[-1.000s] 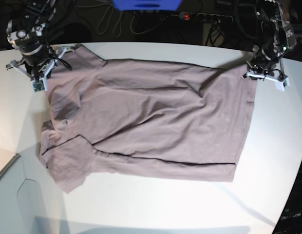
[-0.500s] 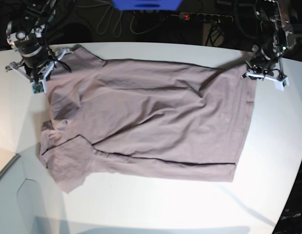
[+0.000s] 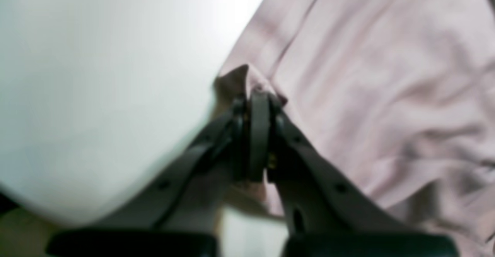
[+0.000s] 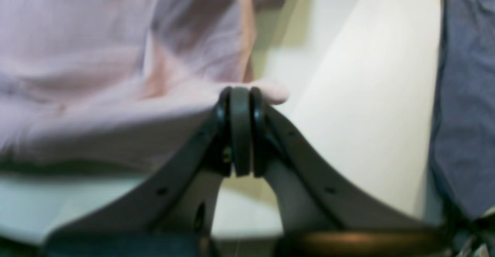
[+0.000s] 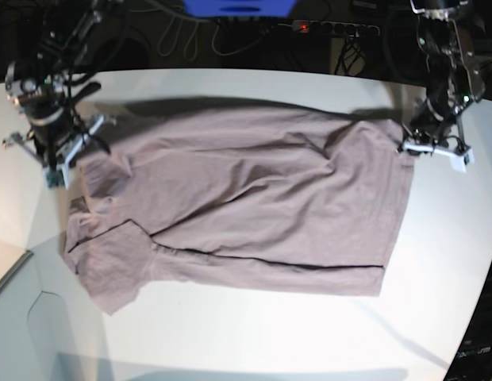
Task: Layout the t-shirt on the table in an organized manner, then fold the t-shirt properly
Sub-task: 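Lift the shirt with both grippers and swing it up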
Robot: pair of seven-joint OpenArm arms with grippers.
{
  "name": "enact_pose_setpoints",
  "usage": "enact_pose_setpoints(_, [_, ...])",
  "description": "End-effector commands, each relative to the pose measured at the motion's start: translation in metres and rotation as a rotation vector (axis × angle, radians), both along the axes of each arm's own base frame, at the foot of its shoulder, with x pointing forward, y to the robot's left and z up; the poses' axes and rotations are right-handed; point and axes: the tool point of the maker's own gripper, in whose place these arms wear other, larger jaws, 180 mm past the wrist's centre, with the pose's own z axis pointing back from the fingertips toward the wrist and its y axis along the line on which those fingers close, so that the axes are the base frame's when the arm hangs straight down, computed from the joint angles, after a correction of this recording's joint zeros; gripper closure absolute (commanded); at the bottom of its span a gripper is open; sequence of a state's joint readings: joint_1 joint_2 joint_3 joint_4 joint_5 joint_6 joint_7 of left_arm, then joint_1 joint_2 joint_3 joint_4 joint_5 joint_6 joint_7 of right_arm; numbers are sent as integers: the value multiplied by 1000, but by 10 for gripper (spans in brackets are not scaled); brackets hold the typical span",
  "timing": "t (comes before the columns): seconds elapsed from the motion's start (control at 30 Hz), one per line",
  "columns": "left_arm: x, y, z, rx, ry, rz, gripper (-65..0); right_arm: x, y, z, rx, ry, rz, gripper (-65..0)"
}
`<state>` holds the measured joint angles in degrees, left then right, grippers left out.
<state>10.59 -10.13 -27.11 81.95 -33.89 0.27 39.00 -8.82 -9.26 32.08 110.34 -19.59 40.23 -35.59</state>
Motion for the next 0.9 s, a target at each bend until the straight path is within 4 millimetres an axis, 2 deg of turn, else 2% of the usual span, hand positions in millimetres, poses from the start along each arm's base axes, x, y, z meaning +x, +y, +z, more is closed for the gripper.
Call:
enact_pose_setpoints(0.0, [22,5,20,17,-74,0,-4,22,-1,24,-12,-95,14,0])
enact_pose_setpoints(0.13, [75,4,61,16,-204,1,-4,81,-11,72,-39,-245,21,0])
enact_pose_setpoints(0.33, [170,5,156,4,-446,12,-4,179,-30,144,-53,-387,16,0])
enact_pose_setpoints(0.5, [247,-8,228,-32,-557,-36,-4,241,-37,225,-29,-515,28,0])
enact_pose_setpoints(0.63, [296,-19,299,-62,-650,-61,-4,273,-35,289,-28,-604,69,0])
enact_pose_setpoints(0.7, [309,-20,329,-81,-689,-58,-4,279,-34,317,-45,-643,85,0])
enact_pose_setpoints(0.8, [320,-22,367,-94,-745,-62,-4,281,-32,342,-58,-682,89,0])
enact_pose_setpoints(0.87, [321,-23,381,-94,-767,-69,-4,279,-34,345,-62,-691,84,0])
